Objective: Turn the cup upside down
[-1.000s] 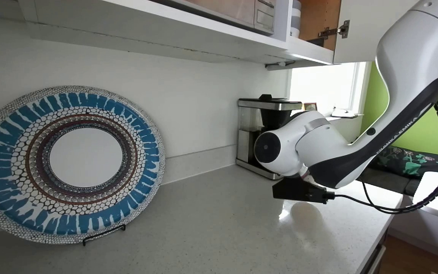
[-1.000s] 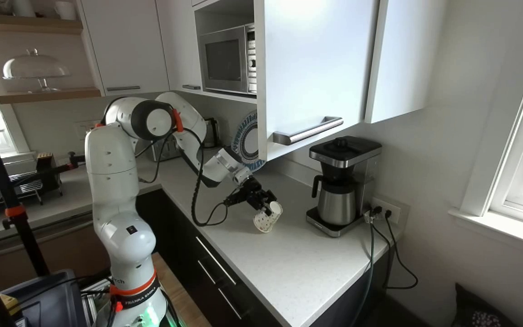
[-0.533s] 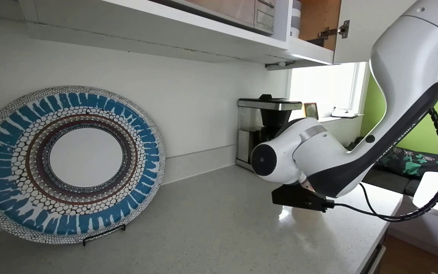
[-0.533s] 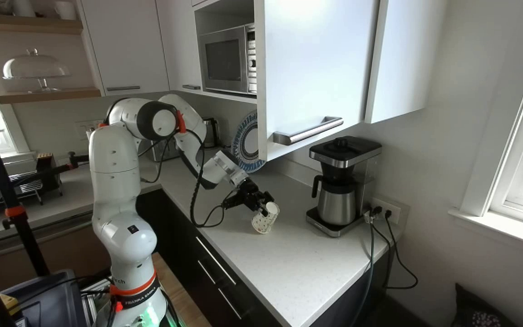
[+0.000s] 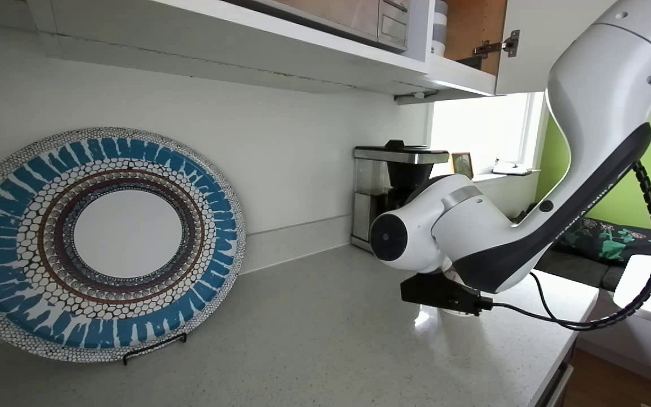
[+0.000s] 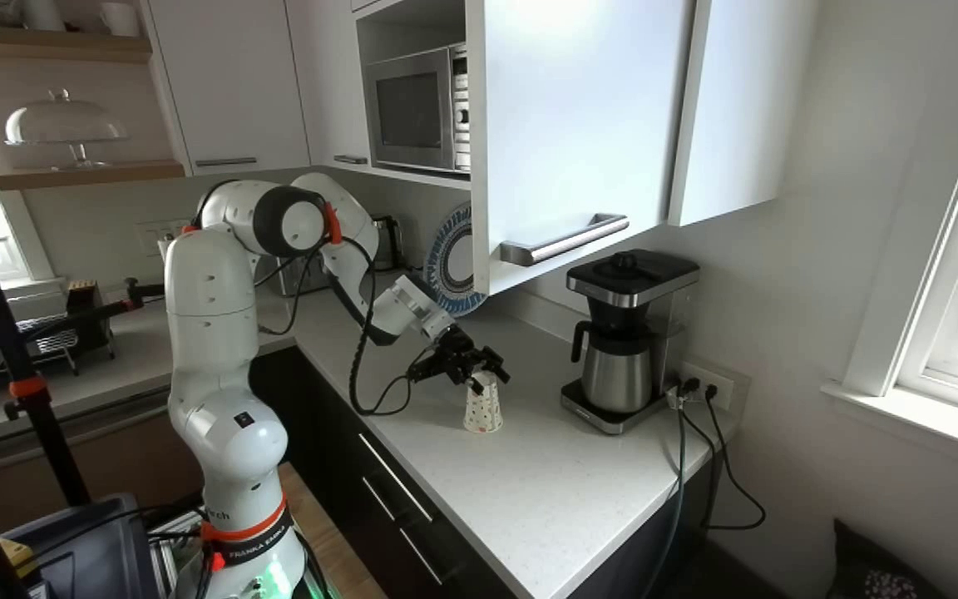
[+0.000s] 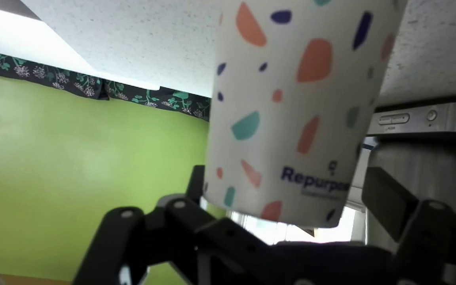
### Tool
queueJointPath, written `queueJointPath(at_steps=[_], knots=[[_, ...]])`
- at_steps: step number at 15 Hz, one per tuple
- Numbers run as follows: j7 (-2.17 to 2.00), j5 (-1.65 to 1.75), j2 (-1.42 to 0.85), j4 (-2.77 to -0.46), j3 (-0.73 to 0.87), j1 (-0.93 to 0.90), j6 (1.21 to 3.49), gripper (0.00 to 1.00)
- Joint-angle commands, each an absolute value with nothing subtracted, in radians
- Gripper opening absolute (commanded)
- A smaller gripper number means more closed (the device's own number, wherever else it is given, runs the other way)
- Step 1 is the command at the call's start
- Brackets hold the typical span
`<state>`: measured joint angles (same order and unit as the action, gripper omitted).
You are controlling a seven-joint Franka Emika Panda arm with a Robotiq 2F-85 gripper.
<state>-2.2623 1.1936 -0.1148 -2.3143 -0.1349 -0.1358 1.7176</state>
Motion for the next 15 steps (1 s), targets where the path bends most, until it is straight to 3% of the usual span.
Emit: queueJointPath(at_steps=[1, 15], knots=[[-2.230, 1.123, -0.086, -2.292, -0.123, -0.117, 1.742, 1.00], [-1.767, 0.767, 0.138, -2.274, 0.038, 0.025, 2.128, 1.00]])
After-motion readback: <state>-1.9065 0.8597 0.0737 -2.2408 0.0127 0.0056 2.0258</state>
